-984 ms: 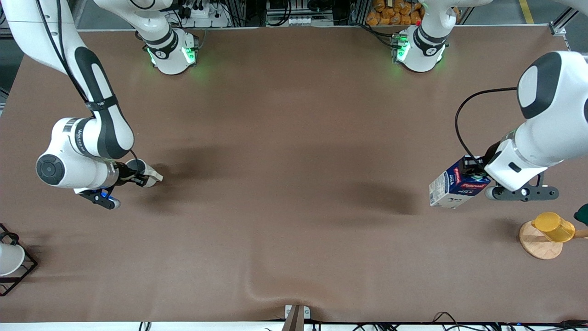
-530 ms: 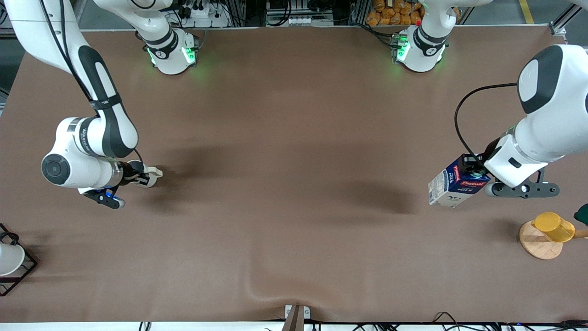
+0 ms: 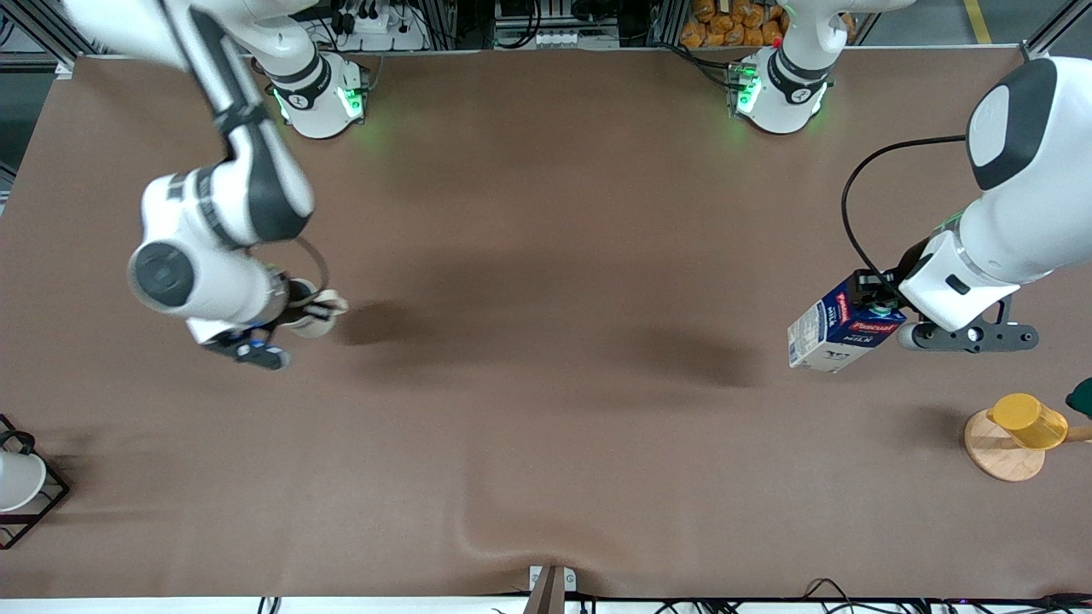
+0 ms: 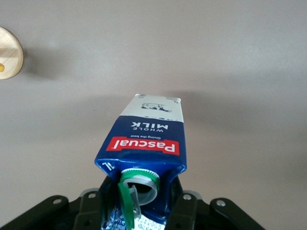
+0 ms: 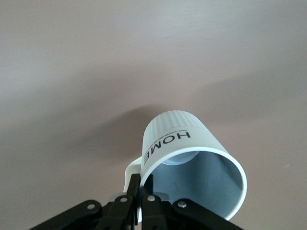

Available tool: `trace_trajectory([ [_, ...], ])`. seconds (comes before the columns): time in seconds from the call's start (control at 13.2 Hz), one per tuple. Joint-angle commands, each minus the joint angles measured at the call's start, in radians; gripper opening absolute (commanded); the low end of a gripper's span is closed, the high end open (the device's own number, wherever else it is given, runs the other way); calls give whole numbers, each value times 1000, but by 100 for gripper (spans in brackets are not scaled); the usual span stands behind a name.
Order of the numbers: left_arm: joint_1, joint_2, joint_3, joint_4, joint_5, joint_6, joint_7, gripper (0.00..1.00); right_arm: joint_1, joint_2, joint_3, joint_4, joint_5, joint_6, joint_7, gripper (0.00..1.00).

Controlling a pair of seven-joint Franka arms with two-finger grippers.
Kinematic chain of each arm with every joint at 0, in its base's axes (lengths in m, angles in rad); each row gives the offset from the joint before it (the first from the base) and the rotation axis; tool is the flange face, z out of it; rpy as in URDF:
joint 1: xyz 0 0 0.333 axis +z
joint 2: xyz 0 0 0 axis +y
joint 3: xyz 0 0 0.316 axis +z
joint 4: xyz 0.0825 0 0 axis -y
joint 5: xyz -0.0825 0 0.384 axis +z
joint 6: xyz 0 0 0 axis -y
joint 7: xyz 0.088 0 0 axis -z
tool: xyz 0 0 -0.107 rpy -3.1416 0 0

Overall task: Place milk next to cup
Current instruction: 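Carry the mug toward table center while the left gripper carries the carton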

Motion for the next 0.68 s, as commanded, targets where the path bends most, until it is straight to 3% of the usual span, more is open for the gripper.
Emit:
trace_trajectory([
  [0.0,2,-16,-5,-2,-19,-19,-10,14,168,55,-13,104,116,6,185,0],
  [0.23,-3,-24,-16,-2,-19,-19,-11,13,305,248,-13,329,148,15,357,0],
  [0.38,-1,-22,-31,-4,-19,-19,-10,13,328,395,-13,493,147,44,440,0],
  [0.61,-4,-18,-53,-7,-19,-19,-52,14,330,478,-11,503,155,134,471,0],
])
